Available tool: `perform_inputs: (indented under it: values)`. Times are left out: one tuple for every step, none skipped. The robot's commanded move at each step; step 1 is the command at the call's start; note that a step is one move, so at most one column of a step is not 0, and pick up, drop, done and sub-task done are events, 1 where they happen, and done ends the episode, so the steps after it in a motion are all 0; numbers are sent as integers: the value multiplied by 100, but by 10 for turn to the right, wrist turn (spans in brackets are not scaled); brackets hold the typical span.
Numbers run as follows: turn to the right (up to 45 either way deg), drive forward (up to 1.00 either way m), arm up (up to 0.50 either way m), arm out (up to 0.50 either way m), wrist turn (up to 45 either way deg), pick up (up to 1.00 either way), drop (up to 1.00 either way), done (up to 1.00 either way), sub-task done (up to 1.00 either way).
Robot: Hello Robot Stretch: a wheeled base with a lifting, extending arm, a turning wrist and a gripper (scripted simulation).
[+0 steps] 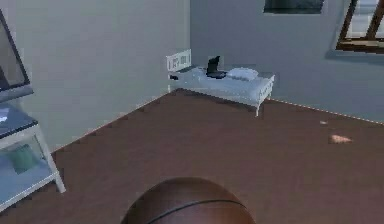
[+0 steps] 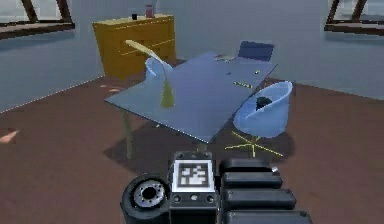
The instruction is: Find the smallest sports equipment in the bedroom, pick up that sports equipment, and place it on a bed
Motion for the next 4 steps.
perform_inputs:
  values:
    - [0, 100, 0, 0, 0, 0, 0, 0, 0]
    - [0, 100, 0, 0, 0, 0, 0, 0, 0]
    - [0, 55, 0, 0, 0, 0, 0, 0, 0]
    - [450, 0, 0, 0, 0, 0, 0, 0, 0]
